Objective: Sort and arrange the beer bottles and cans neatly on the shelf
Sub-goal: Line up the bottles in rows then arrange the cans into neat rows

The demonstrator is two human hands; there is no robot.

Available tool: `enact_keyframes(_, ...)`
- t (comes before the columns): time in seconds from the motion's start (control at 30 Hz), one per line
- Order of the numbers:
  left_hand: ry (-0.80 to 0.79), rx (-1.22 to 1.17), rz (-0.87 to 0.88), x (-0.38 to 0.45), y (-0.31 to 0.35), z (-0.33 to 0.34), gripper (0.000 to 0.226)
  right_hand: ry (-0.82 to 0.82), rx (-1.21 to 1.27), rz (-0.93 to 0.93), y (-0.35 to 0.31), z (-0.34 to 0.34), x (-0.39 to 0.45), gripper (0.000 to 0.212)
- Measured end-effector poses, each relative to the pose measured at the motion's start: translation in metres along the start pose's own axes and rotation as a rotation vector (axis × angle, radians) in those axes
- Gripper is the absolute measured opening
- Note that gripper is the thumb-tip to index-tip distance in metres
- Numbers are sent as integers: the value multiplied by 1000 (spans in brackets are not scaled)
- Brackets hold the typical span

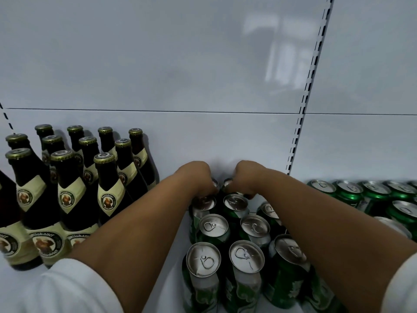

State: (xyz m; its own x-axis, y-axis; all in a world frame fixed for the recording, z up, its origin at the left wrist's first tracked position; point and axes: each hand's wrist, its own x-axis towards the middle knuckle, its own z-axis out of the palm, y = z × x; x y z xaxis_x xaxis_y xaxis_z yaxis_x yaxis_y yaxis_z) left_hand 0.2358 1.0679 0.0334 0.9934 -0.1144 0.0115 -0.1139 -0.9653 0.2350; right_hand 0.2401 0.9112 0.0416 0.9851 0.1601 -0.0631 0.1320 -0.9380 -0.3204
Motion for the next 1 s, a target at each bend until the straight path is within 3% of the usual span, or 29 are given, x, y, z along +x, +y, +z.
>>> enact_keyframes(0.2, 56, 9, 9, 0, -8, 1, 25, 112, 10, -6, 3, 8, 5, 41)
enact_keyframes(0.47, 235, -174, -26, -33, -12, 5, 42, 108, -55, -62, 7, -2, -16, 49)
enact_keyframes(0.67, 19, -21, 32, -60, -10, 2, 35, -25, -188, -133, 0, 1, -42, 53)
enact_keyframes(1.0, -43, 12, 194, -61, -13, -5, 42, 62, -125, -113, 13, -13, -49, 44)
